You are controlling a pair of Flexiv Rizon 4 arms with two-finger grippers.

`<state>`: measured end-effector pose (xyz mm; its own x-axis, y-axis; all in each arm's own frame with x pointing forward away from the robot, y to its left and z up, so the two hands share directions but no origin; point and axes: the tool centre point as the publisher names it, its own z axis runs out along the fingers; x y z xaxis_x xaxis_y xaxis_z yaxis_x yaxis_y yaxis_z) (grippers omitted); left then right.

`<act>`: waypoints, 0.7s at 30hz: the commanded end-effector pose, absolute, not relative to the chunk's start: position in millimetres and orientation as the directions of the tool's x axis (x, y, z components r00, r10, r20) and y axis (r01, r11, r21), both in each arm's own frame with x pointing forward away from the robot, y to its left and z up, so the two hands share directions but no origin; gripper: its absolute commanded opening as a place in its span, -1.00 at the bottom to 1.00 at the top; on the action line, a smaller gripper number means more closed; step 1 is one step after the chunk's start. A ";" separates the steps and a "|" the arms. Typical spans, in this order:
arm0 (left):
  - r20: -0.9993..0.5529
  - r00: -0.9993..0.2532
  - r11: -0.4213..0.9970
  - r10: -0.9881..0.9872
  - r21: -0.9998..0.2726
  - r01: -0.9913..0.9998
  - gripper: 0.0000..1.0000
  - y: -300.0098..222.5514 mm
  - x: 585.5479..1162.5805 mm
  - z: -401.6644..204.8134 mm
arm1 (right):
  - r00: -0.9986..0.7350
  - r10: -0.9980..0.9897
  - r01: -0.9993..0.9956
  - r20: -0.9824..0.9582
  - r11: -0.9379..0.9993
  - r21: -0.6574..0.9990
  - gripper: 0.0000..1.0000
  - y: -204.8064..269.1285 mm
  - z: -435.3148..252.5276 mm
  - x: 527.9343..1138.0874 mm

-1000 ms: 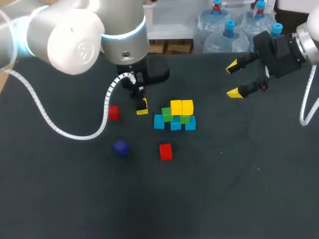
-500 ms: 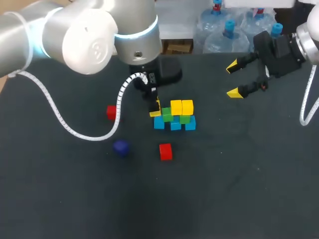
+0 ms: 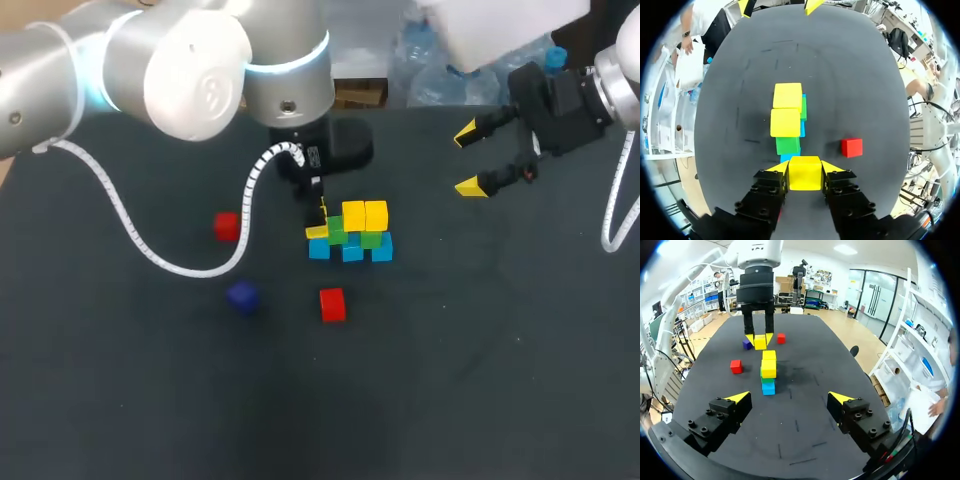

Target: Place the blue cubes, place green cubes on the blue cubes, place the yellow cubes on the green cubes, then place the red cubes on the yellow cubes, and place purple cube on the red cubes.

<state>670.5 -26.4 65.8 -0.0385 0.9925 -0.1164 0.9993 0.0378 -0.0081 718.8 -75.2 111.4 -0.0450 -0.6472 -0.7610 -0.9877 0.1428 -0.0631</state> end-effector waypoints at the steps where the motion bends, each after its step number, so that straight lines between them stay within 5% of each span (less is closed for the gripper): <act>1: -0.118 -0.035 0.032 0.992 -0.023 0.999 -1.00 -29.8 679.8 62.0 | -0.044 -0.646 -0.988 -0.762 0.143 -0.064 1.00 -75.1 111.1 718.8; 21: -0.112 -0.021 0.019 0.994 -0.018 1.000 -1.00 -36.4 677.2 66.7 | -0.044 -0.646 -0.988 -0.762 0.143 -0.064 1.00 -75.1 111.1 718.8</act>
